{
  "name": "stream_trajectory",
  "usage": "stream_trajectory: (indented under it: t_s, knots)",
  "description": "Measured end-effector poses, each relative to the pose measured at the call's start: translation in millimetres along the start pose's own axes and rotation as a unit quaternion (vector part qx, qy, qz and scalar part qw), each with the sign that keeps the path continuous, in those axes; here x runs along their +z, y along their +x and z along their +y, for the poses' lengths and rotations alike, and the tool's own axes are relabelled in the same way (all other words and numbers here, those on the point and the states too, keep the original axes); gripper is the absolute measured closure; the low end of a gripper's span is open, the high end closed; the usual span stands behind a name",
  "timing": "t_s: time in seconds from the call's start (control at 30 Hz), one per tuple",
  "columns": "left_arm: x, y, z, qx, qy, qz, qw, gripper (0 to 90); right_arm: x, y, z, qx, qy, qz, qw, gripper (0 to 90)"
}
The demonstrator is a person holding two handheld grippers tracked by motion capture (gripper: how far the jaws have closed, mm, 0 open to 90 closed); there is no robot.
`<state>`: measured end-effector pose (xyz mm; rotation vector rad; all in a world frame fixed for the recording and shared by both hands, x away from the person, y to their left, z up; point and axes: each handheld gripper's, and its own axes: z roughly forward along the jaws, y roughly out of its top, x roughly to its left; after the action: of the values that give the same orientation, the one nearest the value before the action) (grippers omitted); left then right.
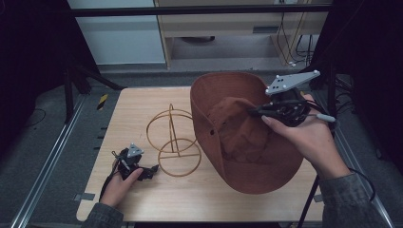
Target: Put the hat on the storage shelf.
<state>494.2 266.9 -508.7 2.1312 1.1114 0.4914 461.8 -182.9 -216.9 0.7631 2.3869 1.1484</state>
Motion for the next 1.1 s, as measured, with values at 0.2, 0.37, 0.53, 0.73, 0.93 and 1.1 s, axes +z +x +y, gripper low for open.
stream_trajectory:
  t_s: [0.2, 0.37, 0.53, 0.73, 0.93, 1.1]
  knots:
    - [0.1, -0.2, 0.0, -0.001, -0.001, 0.001, 1.0000, 0.0, -2.0, 8.3, 4.4, -0.008, -0.010, 0.004, 0.9999, 89.1]
    - [0.0, -0.3, -0.1, -0.002, -0.001, 0.001, 1.0000, 0.0, 0.7, 12.5, 15.1, -0.017, -0.005, 0.007, 0.9998, 89.1]
    - [-0.1, -0.2, 0.0, -0.002, 0.000, 0.001, 1.0000, 0.0, 2.3, 16.7, 31.6, -0.026, -0.011, 0.005, 0.9996, 89.1]
    - [-0.2, -0.2, 0.0, -0.001, 0.001, 0.001, 1.0000, 0.0, 5.8, 21.8, 47.0, -0.031, -0.025, 0.003, 0.9992, 89.1]
    - [-0.1, -0.2, 0.0, -0.002, 0.000, 0.001, 1.0000, 0.0, 16.8, 25.1, 60.4, -0.035, -0.031, 0.002, 0.9989, 89.1]
    - [-0.4, 0.0, 0.1, -0.001, 0.002, 0.000, 1.0000, 0.0, 26.6, 25.1, 74.8, -0.035, -0.038, 0.002, 0.9987, 89.1]
